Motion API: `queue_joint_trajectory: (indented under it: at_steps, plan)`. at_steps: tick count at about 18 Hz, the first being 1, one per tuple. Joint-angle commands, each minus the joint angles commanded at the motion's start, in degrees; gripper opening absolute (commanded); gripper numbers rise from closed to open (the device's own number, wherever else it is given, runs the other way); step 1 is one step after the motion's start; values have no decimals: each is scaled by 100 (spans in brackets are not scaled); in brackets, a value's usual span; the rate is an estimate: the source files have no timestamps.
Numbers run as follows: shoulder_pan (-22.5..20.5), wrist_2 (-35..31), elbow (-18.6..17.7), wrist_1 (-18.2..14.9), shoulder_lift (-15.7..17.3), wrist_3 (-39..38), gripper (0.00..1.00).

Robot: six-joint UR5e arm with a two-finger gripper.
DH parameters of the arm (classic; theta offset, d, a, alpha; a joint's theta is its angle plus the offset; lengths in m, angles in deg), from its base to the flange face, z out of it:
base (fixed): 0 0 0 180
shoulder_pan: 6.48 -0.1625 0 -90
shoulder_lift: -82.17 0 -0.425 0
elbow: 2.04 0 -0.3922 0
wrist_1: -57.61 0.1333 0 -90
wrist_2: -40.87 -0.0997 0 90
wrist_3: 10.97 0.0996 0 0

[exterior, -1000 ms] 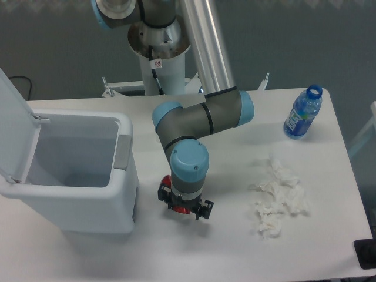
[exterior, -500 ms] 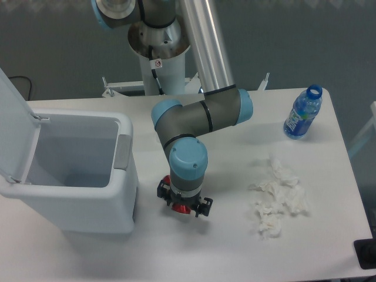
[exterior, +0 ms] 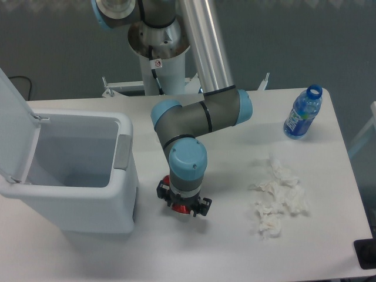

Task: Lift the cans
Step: 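Close the gripper fingers on the crushed red can, then lift the held red can and carry it toward the tissue pile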

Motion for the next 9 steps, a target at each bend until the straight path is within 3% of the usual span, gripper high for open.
queue_joint_trajectory:
  at_steps: [3,9]
  plan:
    - [0,-9,0,-9,9,-9,63]
    - [-9,-9,44,-9,18,9,62]
